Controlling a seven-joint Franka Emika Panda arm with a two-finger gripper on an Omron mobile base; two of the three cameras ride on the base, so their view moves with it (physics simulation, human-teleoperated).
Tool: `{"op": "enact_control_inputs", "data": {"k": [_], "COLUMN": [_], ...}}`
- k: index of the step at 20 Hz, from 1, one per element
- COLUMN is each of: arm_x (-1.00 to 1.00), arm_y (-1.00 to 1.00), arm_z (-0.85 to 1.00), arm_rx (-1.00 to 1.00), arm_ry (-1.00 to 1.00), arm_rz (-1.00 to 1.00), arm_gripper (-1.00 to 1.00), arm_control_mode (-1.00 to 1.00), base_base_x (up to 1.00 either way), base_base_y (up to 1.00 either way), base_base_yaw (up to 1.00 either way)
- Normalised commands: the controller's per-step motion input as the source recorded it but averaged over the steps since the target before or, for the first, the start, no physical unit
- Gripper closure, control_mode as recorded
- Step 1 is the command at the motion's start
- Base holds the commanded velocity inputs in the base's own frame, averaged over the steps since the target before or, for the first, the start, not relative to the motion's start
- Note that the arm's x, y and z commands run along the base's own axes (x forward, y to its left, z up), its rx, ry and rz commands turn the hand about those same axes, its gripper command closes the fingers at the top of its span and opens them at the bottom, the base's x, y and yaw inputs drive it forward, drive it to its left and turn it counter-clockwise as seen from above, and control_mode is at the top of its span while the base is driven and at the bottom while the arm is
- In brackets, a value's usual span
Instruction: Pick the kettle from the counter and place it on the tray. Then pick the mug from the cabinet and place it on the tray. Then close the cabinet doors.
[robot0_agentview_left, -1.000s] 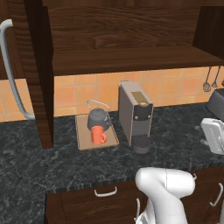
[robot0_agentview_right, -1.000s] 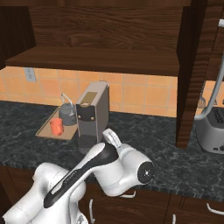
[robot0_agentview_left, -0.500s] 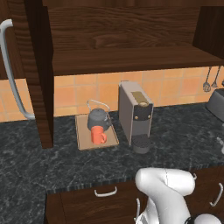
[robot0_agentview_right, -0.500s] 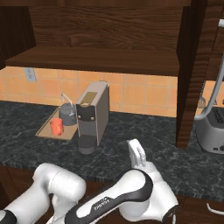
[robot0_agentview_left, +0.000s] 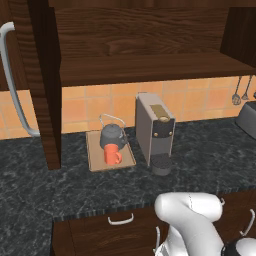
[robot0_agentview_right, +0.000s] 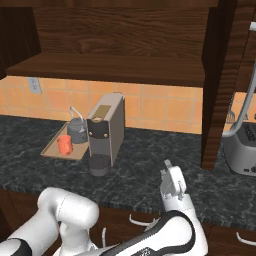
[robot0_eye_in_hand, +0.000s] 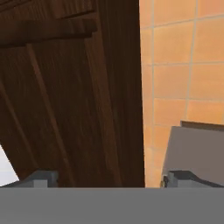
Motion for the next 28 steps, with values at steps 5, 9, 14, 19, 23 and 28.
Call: {"op": "enact_control_inputs", "data": {"k": [5,9,14,19,23,28], "arm_x": [0.0,-0.01,0.0,-0.01,0.0,-0.07], "arm_y": [-0.26,-0.5,-0.37,-0.45,-0.41,-0.27], "arm_z": [0.22,0.63,0.37,0.58,0.52,0.2], "arm_rx": [0.17,0.3,0.12,0.18,0.09,0.03], "arm_ry": [-0.06,-0.24,-0.25,-0.16,-0.1,-0.14], "arm_rz": [0.0,-0.02,-0.06,-0.06,-0.08,-0.05], "arm_gripper": [-1.0,-1.0,-1.0,-1.0,-1.0,-1.0], "arm_control_mode": [-1.0,-1.0,-1.0,-1.0,-1.0,-1.0], "base_base_x": [0.0,0.0,0.0,0.0,0.0,0.0], "base_base_y": [0.0,0.0,0.0,0.0,0.0,0.0], "base_base_yaw": [0.0,0.0,0.0,0.0,0.0,0.0]}}
